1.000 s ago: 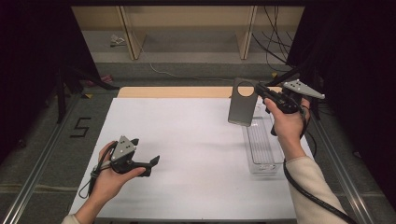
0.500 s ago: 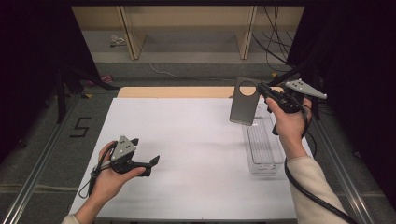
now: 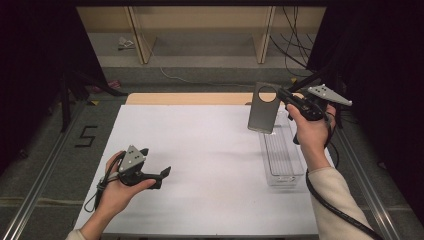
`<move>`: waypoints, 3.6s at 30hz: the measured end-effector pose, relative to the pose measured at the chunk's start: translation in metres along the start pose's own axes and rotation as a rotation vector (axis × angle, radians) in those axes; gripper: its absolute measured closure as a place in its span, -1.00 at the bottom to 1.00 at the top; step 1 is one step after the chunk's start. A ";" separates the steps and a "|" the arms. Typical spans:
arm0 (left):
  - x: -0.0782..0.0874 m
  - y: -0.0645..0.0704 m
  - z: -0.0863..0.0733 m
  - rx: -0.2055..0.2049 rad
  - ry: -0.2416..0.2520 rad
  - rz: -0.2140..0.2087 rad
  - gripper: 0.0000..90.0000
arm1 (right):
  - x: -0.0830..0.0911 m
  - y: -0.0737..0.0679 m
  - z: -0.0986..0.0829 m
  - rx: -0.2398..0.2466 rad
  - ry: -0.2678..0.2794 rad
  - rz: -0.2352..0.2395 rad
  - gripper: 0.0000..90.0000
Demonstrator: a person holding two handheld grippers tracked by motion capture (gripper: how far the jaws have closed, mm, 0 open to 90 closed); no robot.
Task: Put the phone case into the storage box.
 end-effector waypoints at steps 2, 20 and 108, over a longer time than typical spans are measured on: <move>0.000 0.000 0.000 0.000 0.000 0.000 -0.93 | 0.000 0.001 0.000 -0.001 0.000 -0.003 0.86; 0.000 0.000 0.000 0.000 0.000 0.000 -0.93 | 0.005 0.010 0.003 -0.004 0.012 -0.026 0.86; 0.000 0.000 0.001 0.007 0.008 0.002 -0.93 | 0.014 0.044 0.003 0.010 0.014 -0.125 0.86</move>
Point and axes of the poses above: each handheld gripper's, and its own axes: x roughly backward along the jaws, z roughly out of its top, y roughly to its right, the point moved 10 cm from there along -x, roughly forward along the jaws, and after that the axes turned 9 degrees about -y, right-handed, at the moved point
